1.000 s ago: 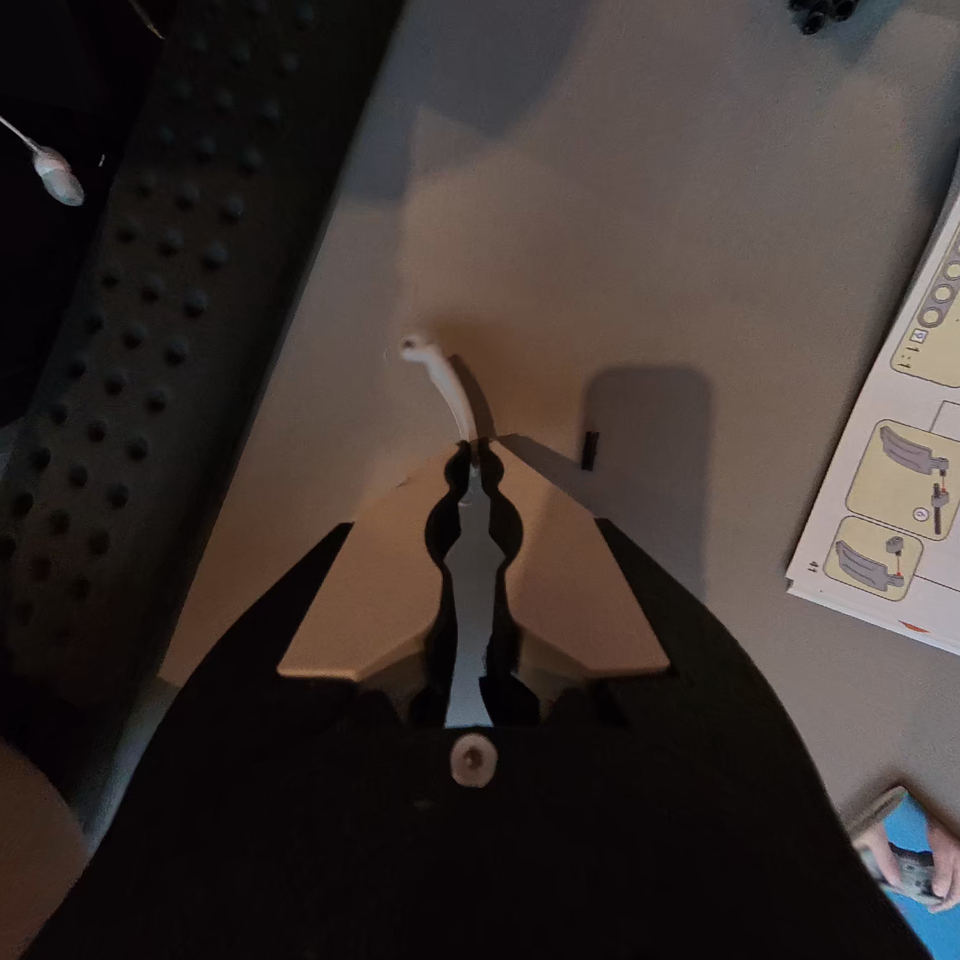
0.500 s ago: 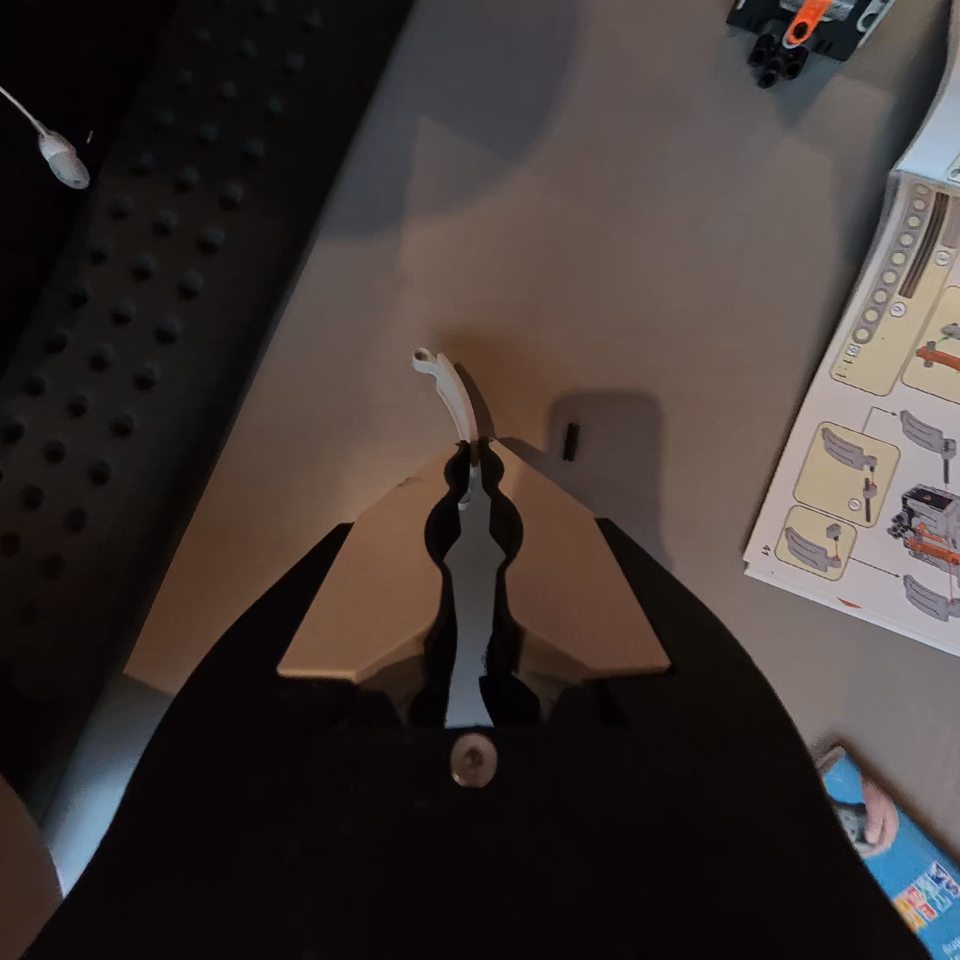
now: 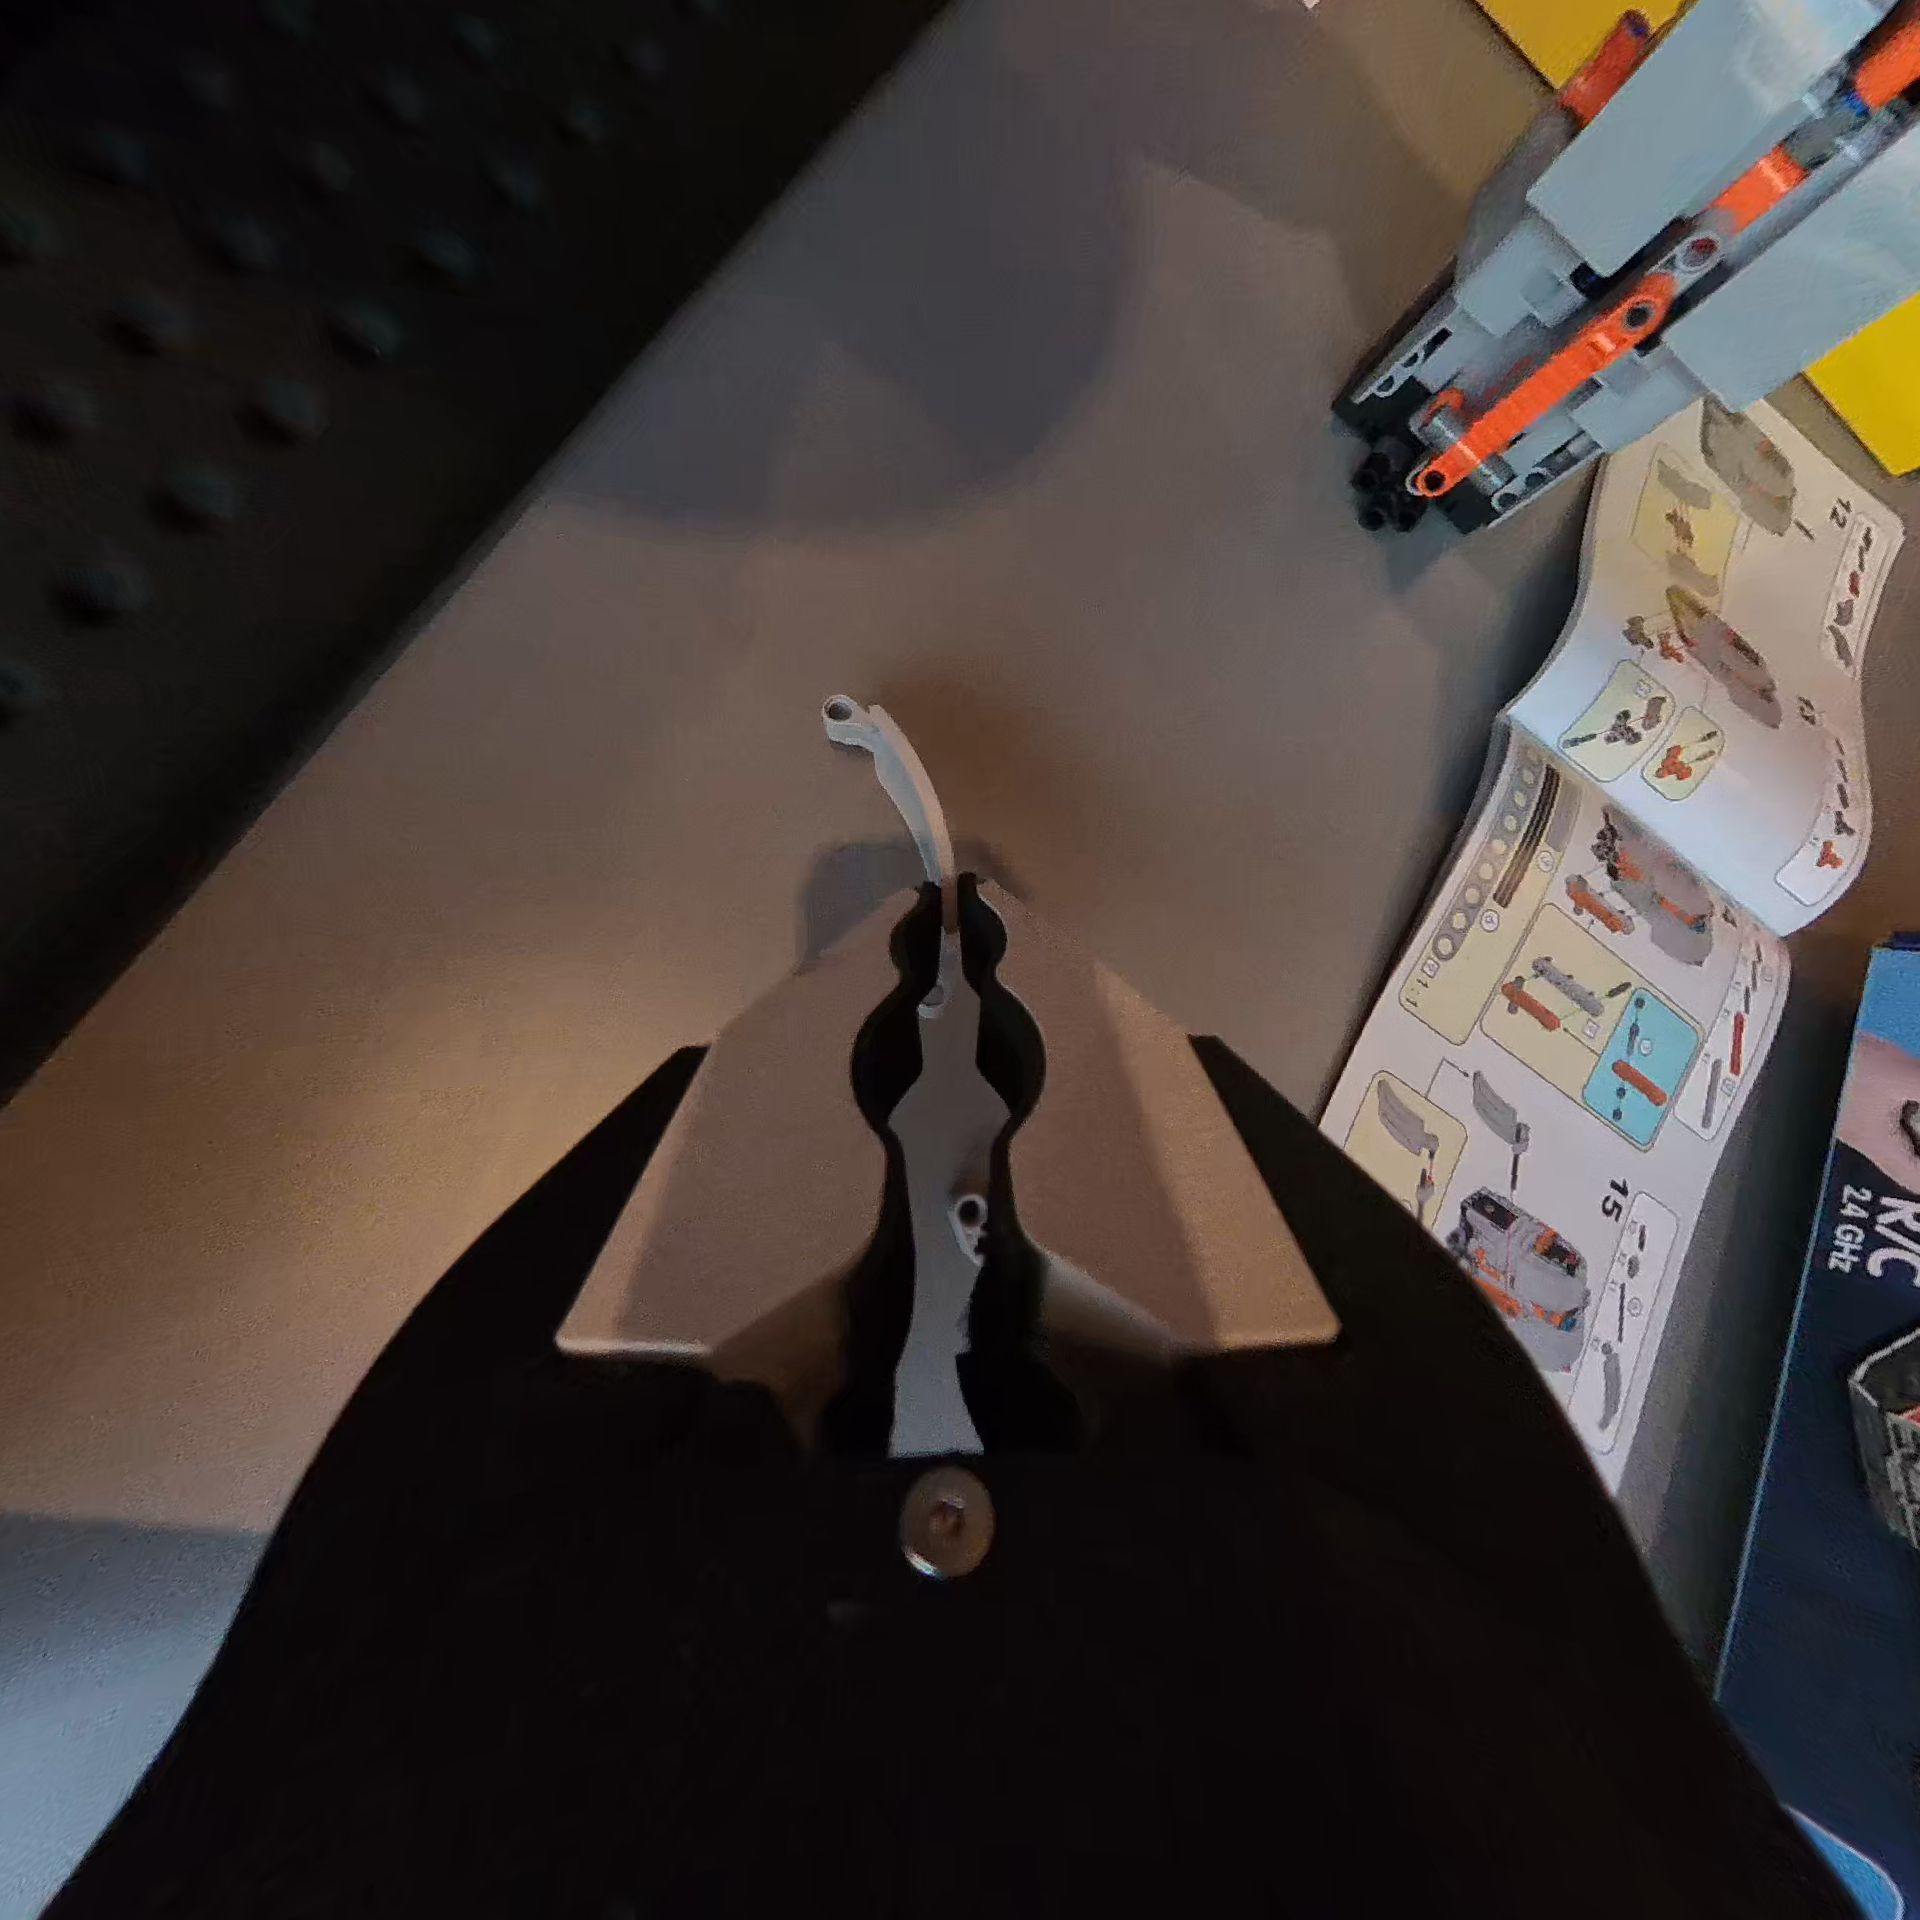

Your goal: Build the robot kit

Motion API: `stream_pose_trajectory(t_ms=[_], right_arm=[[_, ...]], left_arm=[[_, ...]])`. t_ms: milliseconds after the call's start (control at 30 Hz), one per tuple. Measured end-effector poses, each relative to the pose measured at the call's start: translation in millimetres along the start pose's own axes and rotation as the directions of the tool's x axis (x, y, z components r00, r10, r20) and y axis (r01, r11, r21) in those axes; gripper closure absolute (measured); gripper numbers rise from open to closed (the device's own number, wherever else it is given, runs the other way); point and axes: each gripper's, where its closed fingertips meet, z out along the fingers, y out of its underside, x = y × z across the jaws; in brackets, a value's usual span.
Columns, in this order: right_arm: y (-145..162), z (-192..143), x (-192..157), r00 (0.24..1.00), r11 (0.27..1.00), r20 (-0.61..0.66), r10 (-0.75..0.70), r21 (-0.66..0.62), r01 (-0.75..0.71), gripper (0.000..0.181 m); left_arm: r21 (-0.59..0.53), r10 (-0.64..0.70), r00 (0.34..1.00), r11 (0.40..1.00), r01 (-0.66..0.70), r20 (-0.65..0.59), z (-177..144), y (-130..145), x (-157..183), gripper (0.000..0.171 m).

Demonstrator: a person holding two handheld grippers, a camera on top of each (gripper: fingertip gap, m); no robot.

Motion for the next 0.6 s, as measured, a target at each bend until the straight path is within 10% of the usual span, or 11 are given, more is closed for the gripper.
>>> stream_pose_trajectory(t_ms=[600], right_arm=[[-20,39,13,0.958,0.984,-0.229,-0.171,0.016,0.180,0.180]], left_arm=[[0.019,-0.011,0.999,1.000,0.011,-0.034,-2,-3,4,0.162]])
